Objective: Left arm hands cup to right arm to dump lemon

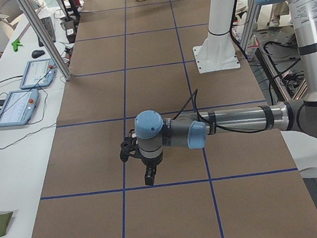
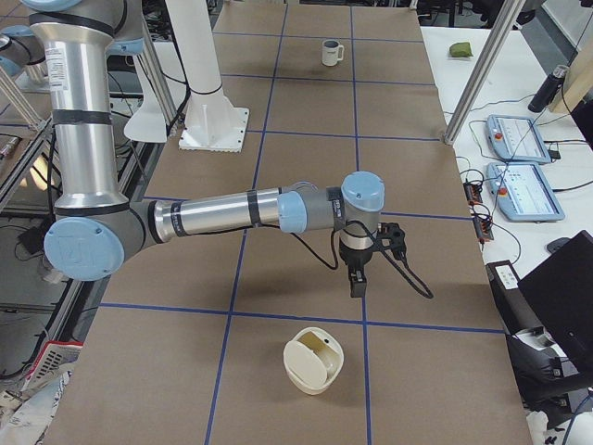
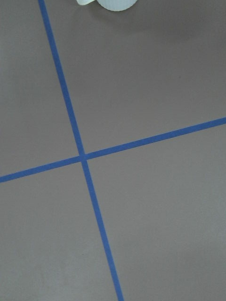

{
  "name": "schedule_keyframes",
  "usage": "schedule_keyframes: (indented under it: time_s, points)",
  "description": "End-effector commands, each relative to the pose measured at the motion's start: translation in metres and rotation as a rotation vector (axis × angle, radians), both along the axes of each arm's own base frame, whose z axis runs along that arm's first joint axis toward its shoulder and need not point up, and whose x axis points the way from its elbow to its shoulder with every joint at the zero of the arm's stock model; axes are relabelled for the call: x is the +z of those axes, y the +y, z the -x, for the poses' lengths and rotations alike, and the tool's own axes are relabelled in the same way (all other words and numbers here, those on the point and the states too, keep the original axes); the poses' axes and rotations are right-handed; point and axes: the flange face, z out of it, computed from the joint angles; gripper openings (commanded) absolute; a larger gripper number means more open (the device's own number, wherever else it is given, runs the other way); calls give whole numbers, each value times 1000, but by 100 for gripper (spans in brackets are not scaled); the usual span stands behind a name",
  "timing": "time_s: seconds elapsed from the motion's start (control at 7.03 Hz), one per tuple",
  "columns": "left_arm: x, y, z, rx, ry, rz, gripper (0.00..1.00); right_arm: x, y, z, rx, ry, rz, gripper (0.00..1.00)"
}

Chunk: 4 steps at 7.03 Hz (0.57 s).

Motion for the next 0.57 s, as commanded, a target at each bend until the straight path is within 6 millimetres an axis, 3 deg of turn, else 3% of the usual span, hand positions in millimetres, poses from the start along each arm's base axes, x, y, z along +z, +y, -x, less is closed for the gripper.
schedule_keyframes:
  time_s: [0.0, 0.14, 0.43]
  points:
    - [-12, 4, 14, -43, 3, -8, 100, 7, 10, -23, 26, -1, 7, 100]
    - [-17, 15, 18, -48, -3, -37, 100, 18, 25, -24, 22, 0, 13, 100]
    - [-17, 17, 18, -42, -3, -44, 100, 27, 54, -25, 14, 3, 27, 100]
